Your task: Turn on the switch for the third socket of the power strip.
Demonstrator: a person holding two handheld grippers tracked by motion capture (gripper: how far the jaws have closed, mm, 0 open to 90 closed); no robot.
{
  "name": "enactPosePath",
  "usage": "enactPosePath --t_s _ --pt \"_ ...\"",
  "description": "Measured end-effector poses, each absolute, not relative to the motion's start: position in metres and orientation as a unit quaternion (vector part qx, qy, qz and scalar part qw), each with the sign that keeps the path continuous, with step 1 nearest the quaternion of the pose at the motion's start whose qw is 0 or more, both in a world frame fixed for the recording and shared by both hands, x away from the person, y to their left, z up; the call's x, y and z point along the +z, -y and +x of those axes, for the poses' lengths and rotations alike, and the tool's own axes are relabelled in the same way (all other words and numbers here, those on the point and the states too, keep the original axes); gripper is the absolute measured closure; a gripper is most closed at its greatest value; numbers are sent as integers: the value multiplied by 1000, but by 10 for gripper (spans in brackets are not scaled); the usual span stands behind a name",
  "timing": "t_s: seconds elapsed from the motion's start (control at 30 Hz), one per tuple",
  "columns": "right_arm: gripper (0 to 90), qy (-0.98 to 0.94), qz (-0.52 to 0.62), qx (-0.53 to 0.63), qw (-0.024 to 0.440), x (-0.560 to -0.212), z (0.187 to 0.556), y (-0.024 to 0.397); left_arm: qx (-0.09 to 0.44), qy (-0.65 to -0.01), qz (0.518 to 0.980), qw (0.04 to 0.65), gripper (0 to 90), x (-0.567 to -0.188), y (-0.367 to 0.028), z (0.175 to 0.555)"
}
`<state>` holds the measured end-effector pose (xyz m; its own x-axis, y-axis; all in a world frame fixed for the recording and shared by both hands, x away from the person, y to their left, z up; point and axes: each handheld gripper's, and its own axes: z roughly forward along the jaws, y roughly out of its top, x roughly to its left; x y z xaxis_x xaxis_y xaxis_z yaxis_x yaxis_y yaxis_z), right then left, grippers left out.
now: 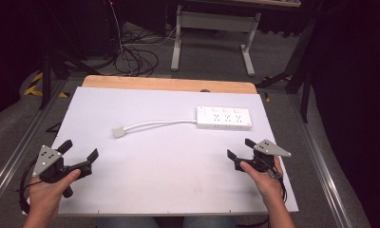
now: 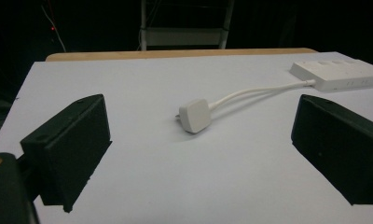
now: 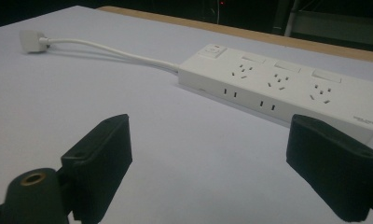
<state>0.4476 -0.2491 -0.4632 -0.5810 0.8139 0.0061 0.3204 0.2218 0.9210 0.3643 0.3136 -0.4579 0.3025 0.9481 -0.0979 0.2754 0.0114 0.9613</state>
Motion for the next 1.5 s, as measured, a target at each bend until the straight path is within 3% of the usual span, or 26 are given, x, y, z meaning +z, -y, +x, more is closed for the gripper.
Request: enactPosePath --t_s 0.43,0.73,1.13,1.5 --pt "167 -742 382 492 248 -463 447 248 324 -494 620 517 51 -458 -315 365" --pt "320 -737 387 494 253 -462 446 249 320 -492 622 518 51 -459 -314 367" --pt "388 -738 387 492 251 -462 445 251 318 -493 621 519 50 -459 -314 367" --pt "572 -757 372 471 260 -462 445 247 312 -494 622 521 49 -459 -314 367"
